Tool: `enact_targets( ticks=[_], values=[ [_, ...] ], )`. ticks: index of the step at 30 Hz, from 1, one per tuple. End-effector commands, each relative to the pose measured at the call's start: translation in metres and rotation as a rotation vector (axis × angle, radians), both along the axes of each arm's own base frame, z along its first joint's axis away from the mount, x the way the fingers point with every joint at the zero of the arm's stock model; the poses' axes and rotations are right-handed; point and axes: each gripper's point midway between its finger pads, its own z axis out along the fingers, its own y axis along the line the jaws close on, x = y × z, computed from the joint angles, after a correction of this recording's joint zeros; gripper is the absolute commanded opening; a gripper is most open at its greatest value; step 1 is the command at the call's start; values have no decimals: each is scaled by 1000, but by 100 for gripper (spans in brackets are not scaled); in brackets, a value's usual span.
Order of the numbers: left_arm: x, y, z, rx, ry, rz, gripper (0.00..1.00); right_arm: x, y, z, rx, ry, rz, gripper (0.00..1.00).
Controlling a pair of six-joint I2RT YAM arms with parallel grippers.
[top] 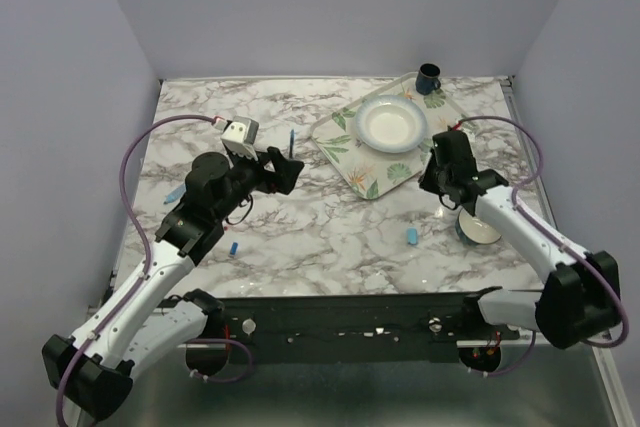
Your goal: Insert the pens into the pen caps
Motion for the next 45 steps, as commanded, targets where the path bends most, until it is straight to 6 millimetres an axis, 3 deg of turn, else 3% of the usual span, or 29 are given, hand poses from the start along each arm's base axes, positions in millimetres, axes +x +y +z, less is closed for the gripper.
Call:
enact_targets(
  ticks=[1, 3, 5, 6, 10, 12, 21, 25, 27, 29, 31, 34, 38, 45],
  values=[
    [-5, -17, 2, -30, 21, -91, 89, -21, 89, 51, 195, -199, 376, 1],
    [-8, -22, 5, -45, 15, -127, 88, -50, 137, 76, 343, -252, 576, 1],
    [-11, -25, 4, -56, 18, -146, 88, -64, 164, 96, 431, -329, 667, 1],
    [-13, -27, 5, -65, 20, -162, 88, -81, 181, 107, 466, -353, 738, 1],
    [-18, -34, 7, -89, 31, -204, 84, -108, 216, 144, 557, -464, 862, 1],
    [-20, -38, 8, -105, 40, -228, 84, -120, 227, 152, 575, -490, 898, 1],
    [-48, -72, 22, -246, 66, -479, 69, -133, 254, 167, 607, -537, 923, 1],
    [-54, -78, 21, -264, 84, -535, 52, -134, 261, 172, 611, -551, 927, 1],
    [-53, -78, 18, -265, 103, -542, 49, -132, 263, 171, 603, -549, 919, 1],
    [-53, -79, 18, -267, 108, -547, 51, -130, 262, 170, 600, -549, 908, 1],
    [-51, -78, 18, -263, 110, -539, 66, -127, 259, 171, 598, -556, 879, 1],
    [-49, -75, 18, -253, 106, -522, 71, -122, 250, 171, 588, -571, 821, 1],
    [-45, -71, 18, -248, 101, -496, 75, -113, 236, 165, 540, -558, 736, 1],
    [-56, -75, 28, -284, 76, -573, 76, -115, 240, 159, 529, -532, 761, 1]
  ],
)
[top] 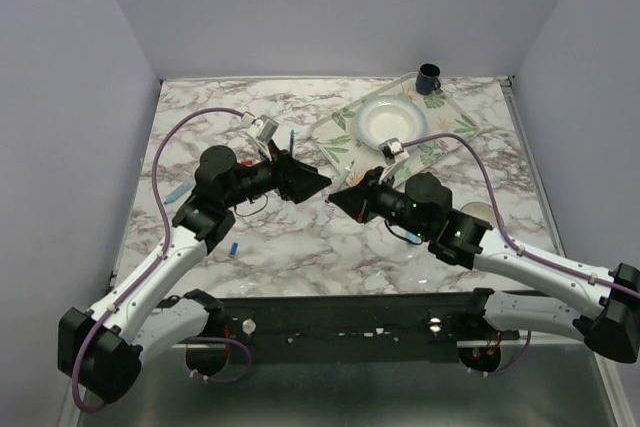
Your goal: Insert the pens into the pen caps
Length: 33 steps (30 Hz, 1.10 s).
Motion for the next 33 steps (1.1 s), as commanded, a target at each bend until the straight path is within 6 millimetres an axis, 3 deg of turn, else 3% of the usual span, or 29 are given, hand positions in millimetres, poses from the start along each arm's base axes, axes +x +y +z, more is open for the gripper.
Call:
enact_targets(
  ticks=[1, 5, 25, 28, 31, 33],
  values=[
    [-17, -4, 21, -66, -62, -98, 76, 2, 1, 6, 1, -1, -12, 1],
    [-26, -9, 24, -98, -67, -168, 76, -2, 9, 10, 2, -10, 38, 1],
    [-15, -14, 6, -45, -11, -161, 65, -20, 35, 15, 51, 17, 186, 1],
    [-15, -14, 6, -45, -11, -161, 59, -23, 37, 15, 52, 24, 196, 1],
    [-15, -14, 7, -47, -12, -161, 40, -23, 37, 14, 50, 25, 198, 1],
    [-15, -14, 7, -51, -12, -162, 21, -24, 37, 15, 53, 26, 198, 1]
  ],
)
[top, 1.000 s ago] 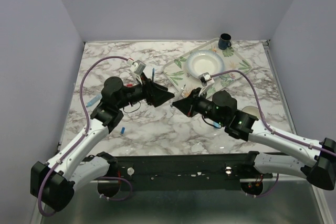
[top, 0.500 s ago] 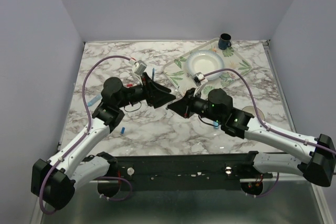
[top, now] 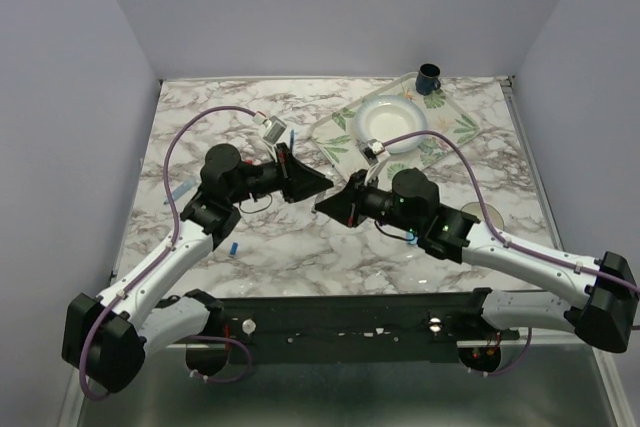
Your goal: Insert the pens into the pen caps
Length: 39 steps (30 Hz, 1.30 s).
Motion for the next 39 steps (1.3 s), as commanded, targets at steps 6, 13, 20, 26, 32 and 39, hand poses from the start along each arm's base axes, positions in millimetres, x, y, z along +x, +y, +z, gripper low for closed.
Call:
enact_targets(
  ticks=[6, 13, 20, 26, 32, 39],
  values=[
    [-6, 2, 16, -39, -28, -18, 0, -13, 7, 18, 99, 8, 56, 43],
    [-9, 3, 29, -158, 27, -73, 0, -17, 16, 14, 144, 49, 87, 51],
    [-8, 8, 34, -172, 14, -53, 0, -10, 16, 26, 197, 28, 52, 47],
    [-7, 10, 35, -175, 15, -43, 0, -6, 18, 28, 222, 39, 31, 29],
    [1, 13, 31, -165, 40, -10, 0, -4, 1, 26, 245, 40, -36, 1],
    [10, 20, 32, -114, 15, 75, 61, -6, -21, 20, 201, 17, -86, 1]
  ],
)
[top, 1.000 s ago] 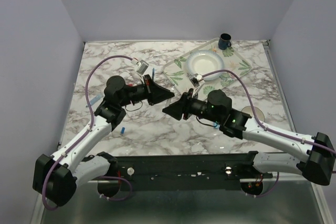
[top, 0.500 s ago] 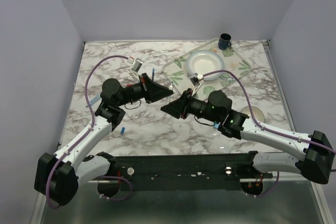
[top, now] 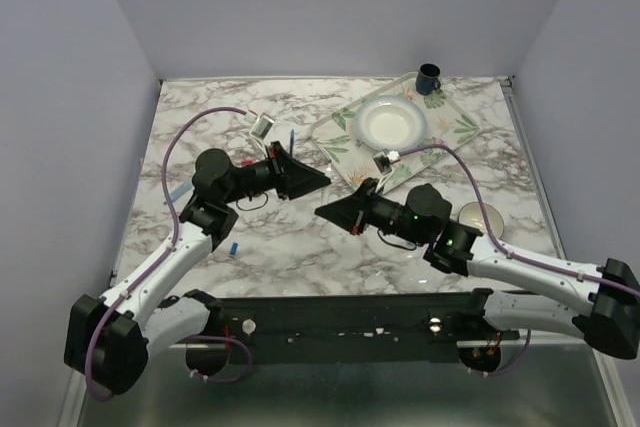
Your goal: Insert the pens into the pen caps
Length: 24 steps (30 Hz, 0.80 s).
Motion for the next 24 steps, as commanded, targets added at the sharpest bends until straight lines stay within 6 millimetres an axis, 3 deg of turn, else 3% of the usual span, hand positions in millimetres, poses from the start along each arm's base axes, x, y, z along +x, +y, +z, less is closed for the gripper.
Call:
enact_targets(
  ticks=[1, 3, 7, 8, 10, 11, 13, 14, 20, 24],
  values=[
    [15, 16, 14, 35, -87, 130, 69, 4, -22, 5, -10, -19, -77, 1],
    [19, 21, 12, 58, -75, 181, 81, -1, -28, -2, -34, -8, -72, 1],
    [20, 38, 12, 149, -105, 288, 86, -10, -47, -16, -64, 11, -90, 1],
    [22, 45, -5, 230, -79, 323, 86, -12, -51, -22, -89, 23, -90, 1],
    [36, 66, -6, 318, -73, 469, 85, -12, -63, -21, -92, 13, -128, 1],
    [35, 79, -27, 428, -34, 503, 85, -13, -67, -26, -110, 19, -133, 1],
    [46, 107, -27, 540, -28, 645, 84, -13, -75, -27, -115, 15, -156, 1],
    [41, 117, -39, 623, -12, 650, 84, -16, -80, -25, -114, 14, -160, 1],
    [54, 194, -58, 1022, -3, 907, 81, -19, -100, -32, -124, 13, -204, 1],
    [54, 214, -84, 1252, -44, 861, 78, -24, -112, -29, -122, -5, -219, 1]
  ],
)
